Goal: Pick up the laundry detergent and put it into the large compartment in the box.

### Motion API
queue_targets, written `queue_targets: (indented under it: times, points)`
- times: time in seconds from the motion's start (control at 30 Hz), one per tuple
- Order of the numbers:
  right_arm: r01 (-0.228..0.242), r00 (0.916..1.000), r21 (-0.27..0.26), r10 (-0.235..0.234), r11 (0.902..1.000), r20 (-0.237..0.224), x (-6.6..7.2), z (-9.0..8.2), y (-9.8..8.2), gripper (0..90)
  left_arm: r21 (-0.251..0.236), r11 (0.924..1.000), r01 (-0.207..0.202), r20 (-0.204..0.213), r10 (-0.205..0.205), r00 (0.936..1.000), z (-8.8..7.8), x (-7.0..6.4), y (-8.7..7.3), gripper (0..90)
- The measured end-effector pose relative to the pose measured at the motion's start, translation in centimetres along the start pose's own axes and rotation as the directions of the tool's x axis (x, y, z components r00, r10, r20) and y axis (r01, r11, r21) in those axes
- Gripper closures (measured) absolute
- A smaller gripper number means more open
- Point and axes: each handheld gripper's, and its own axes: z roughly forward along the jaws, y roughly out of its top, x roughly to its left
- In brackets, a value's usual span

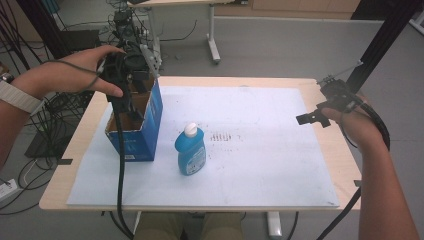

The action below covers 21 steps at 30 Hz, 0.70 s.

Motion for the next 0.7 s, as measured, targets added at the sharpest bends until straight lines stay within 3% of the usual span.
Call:
queue_targets:
  times: [0.7]
  points:
    - [0.0, 1.0, -0.002, 0.0, 1.0, 0.006, 0.05, -0.2, -0.05, 7.5, 0.001, 1.0, 0.001, -0.003, -0.001, 1.0, -0.12, -0.02, -0.03, 9.0]
